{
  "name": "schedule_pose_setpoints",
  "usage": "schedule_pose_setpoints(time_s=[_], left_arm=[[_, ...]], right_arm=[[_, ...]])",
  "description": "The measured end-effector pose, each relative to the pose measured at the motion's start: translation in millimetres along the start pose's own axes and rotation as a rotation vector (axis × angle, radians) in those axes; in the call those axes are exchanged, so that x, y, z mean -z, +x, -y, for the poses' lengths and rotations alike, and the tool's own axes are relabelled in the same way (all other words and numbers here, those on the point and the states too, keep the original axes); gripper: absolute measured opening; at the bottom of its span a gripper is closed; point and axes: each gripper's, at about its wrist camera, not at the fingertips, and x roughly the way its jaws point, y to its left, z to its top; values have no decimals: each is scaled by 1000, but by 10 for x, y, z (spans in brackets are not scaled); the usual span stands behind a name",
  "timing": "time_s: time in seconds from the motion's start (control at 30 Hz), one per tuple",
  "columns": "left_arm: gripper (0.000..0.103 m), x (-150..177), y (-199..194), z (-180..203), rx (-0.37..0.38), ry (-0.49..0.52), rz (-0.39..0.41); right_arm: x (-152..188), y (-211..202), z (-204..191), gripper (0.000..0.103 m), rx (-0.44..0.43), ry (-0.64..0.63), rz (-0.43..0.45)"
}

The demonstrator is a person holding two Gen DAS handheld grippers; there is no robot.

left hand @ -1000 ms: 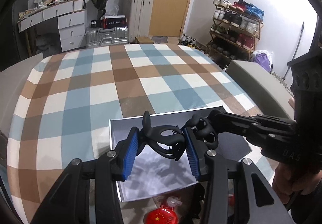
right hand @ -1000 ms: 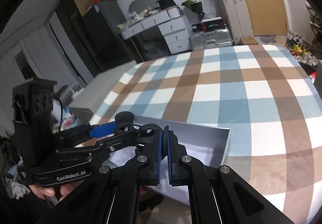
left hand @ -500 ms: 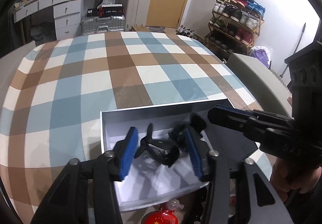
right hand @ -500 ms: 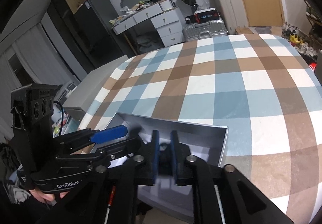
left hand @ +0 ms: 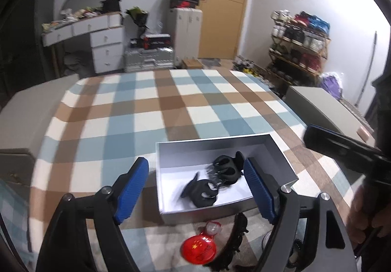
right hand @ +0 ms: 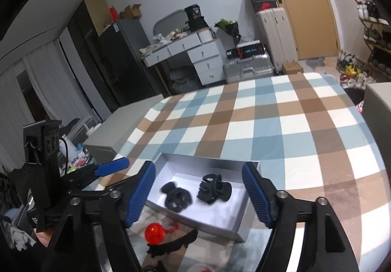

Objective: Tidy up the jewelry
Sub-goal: 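Lower the claw clips into the silver box and open the left gripper, then move the right gripper to the black beaded bracelet and close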

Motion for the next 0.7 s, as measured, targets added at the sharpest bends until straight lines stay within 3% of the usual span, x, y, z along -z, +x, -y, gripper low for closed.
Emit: schedule_pose_setpoints(time_s=[0.33,0.5,0.6,0.7], left_arm=[[88,55,-318,34,-120,9,86],[97,178,-494,-16,-114,-23,135],[102,279,-549,-26,-109,-35,136],[102,383,-580,-12,-156,-48,131]], right_arm=[[60,-372,-137,89,4,-16,60],[123,-565,-260,101,19,-74,109],[169,-643,-313,103,20,-104,130],[188,-649,-356,103,31,-131,118]])
